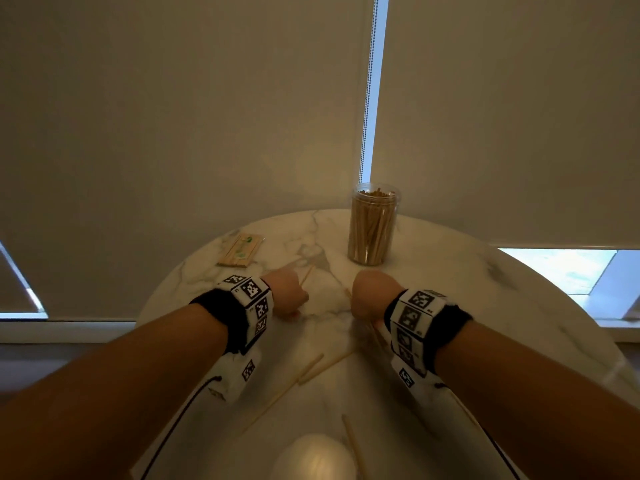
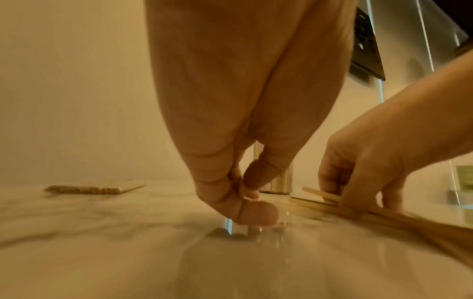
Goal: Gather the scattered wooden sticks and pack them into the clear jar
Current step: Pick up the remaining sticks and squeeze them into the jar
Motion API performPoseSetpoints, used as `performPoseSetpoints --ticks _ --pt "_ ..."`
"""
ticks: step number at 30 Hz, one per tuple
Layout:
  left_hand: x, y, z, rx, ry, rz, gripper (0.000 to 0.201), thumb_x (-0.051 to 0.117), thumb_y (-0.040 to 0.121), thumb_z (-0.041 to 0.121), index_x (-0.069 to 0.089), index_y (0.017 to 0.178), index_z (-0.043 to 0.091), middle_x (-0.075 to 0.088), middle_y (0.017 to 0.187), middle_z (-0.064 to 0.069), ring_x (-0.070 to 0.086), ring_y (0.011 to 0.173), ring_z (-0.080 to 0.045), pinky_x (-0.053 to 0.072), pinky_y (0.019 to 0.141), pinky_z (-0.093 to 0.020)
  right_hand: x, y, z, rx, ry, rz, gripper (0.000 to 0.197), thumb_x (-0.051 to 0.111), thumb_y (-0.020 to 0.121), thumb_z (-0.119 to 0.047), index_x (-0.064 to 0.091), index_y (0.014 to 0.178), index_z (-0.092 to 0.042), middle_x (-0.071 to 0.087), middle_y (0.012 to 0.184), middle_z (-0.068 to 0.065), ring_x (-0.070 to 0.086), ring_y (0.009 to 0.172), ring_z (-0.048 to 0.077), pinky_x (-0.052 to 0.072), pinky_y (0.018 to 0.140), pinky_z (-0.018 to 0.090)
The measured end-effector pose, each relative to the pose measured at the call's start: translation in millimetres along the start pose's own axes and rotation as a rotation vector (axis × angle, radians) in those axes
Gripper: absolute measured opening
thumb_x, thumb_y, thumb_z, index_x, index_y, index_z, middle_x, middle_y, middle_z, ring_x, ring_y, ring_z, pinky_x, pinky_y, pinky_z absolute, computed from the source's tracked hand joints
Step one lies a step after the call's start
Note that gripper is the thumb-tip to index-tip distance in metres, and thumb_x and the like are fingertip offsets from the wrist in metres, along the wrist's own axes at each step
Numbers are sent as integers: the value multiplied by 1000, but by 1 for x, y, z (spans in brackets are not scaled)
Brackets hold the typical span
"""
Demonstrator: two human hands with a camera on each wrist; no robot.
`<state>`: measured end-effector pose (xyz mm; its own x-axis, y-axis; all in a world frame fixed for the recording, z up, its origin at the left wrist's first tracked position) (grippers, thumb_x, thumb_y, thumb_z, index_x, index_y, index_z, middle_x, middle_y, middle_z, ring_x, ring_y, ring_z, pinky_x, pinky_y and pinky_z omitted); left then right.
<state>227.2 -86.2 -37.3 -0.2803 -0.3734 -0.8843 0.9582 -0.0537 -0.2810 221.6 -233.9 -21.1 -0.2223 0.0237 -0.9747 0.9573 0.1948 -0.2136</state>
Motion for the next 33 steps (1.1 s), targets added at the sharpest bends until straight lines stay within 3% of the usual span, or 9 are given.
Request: performPoseSetpoints --ticks 2,7,10,13,18,20,24,28,33 --pt "7 -12 -1 -21 -216 -26 24 45 101 13 64 96 1 64 88 -12 59 72 -22 54 70 -34 -1 -8 -1 6 41 20 25 53 97 -14 64 115 0 63 107 13 62 106 28 49 87 33" --pt "13 -47 6 -78 -675 6 31 34 105 29 44 80 13 38 63 -3 28 51 -17 24 51 -25 -22 -23 18 92 327 108 17 64 85 -12 63 73 0 62 70 10 64 75 26 52 56 31" --pt "3 -62 19 -61 -680 102 45 25 105 48 51 113 12 53 74 -7 48 62 -21 41 57 -27 -34 -36 16 34 669 100 8 73 79 -5 68 74 -3 73 93 21 72 90 34 61 80 44" --pt "6 -78 41 -24 -854 82 54 23 100 64 46 120 20 65 102 -12 66 91 -23 56 77 -34 -50 -61 7 -20 1202 124 9 72 84 2 66 91 7 66 87 22 69 71 26 62 61 29" --pt "11 -101 73 19 -1233 43 57 21 103 59 59 116 18 46 66 -3 38 48 -12 39 45 -23 -69 -83 5 -98 1099 263 9 77 81 -11 70 81 -4 63 72 7 49 66 17 39 52 22" --pt "10 -103 72 22 -1172 72 57 22 102 60 57 106 15 38 57 2 26 42 -9 24 40 -19 -66 -84 6 -132 1045 205 11 75 82 -17 72 78 -7 65 69 -2 45 67 16 36 53 22" --pt "2 -106 55 49 -915 109 57 25 99 65 49 84 15 35 55 4 25 41 -10 22 41 -19 -55 -80 25 -113 903 65 27 60 95 -39 75 102 -18 72 104 -2 63 94 17 51 79 31" --pt "-6 -116 27 109 -187 159 75 27 88 80 56 79 11 57 70 -9 49 55 -21 38 55 -29 -36 -61 89 27 284 54 31 53 98 -17 66 126 -20 62 131 1 57 118 21 43 100 33" --pt "36 -124 2 63 264 -28 77 56 78 78 55 124 16 59 110 -15 60 92 -27 42 72 -32 1 -55 135 68 -28 -75 36 63 91 -19 64 126 -26 58 132 3 54 120 23 42 99 33"
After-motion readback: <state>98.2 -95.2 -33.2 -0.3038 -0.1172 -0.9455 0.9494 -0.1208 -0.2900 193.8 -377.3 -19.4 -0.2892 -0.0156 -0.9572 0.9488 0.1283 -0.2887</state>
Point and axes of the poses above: each hand's wrist, its own y-axis towards the middle knuckle, its own x-axis out of the palm, z = x × y, the point moved 10 cm from there along y, towards the middle knuckle
